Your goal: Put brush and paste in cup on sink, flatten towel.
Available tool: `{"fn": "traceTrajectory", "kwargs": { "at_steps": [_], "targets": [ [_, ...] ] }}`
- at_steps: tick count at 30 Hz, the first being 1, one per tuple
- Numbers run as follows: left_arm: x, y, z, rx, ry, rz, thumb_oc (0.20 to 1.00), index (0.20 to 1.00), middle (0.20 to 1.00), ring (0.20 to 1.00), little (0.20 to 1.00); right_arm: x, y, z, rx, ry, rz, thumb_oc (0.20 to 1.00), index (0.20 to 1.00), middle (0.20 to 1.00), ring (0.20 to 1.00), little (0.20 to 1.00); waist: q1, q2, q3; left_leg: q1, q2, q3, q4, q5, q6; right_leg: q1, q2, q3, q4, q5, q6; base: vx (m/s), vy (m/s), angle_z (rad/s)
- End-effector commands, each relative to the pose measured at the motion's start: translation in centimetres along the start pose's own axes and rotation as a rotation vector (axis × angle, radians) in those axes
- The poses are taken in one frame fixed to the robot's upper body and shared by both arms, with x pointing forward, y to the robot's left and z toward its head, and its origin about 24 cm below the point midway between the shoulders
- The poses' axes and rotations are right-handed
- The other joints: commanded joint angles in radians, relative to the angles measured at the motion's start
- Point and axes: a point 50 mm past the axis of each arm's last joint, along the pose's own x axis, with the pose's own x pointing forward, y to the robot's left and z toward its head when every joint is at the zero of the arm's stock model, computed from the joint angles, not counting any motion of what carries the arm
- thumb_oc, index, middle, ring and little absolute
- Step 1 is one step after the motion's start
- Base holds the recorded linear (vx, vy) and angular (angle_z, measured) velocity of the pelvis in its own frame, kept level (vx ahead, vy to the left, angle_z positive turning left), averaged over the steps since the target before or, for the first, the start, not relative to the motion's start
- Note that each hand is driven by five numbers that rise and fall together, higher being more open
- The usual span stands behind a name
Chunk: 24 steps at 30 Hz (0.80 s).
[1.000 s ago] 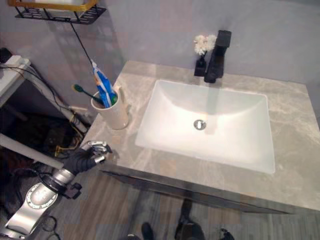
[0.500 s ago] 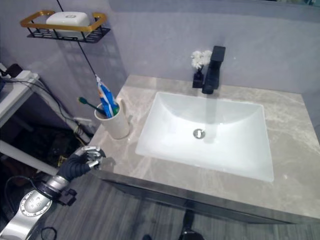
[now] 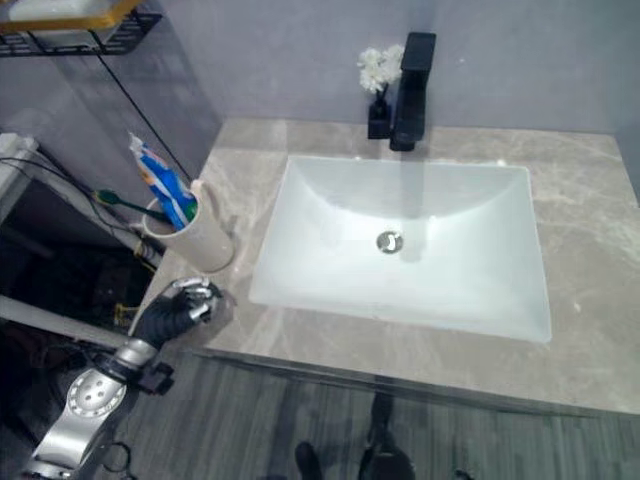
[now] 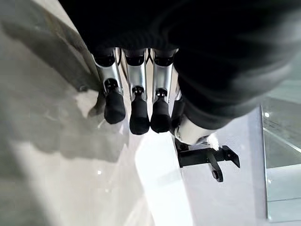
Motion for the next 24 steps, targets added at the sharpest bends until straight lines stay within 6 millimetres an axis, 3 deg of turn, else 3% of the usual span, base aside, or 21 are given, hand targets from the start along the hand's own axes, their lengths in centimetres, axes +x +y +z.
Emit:
{"fn": "traceTrajectory", "kwargs": {
  "at_steps": [1,8,24],
  "targets": [
    [0.0,1.0,1.0,-0.006,-0.053,0.044,0.200,0.200,0.200,0.200,0.200,0.1,0.4,0.4,0.030,0.017,0.009,1.000,1.000,1.000,1.000,1.000,-0.006,-0.029,0.025,-0.006,0.012,-0.097,0.004,0.015,-0.038,0.013,-0.031,0.038,0.000,0.012,0.109,0.07,-0.039,-0.06],
    [-0.3,2.2,0.5,0.030,-0.049,0.185,0.200,0.200,0.200,0.200,0.200,0.2,0.9,1.0,0.050,-0.004,0.021,1.000,1.000,1.000,1.000,1.000,-0.004,-0.031,0.027,-0.013,0.028,-0.087,0.004,0.021,-0.049,0.001,-0.016,0.045,0.000,-0.002,0.100,0.05,-0.031,-0.03],
    [0.8,2.0,1.0,0.042,-0.087,0.227,0.200,0.200,0.200,0.200,0.200,0.4,1.1,2.7,0.045,-0.048,0.024,1.000,1.000,1.000,1.000,1.000,-0.003,-0.028,0.033,-0.023,0.037,-0.093,0.004,0.029,-0.055,-0.008,-0.004,0.047,0.000,-0.013,0.090,0.01,-0.008,0.00]
  ]
}}
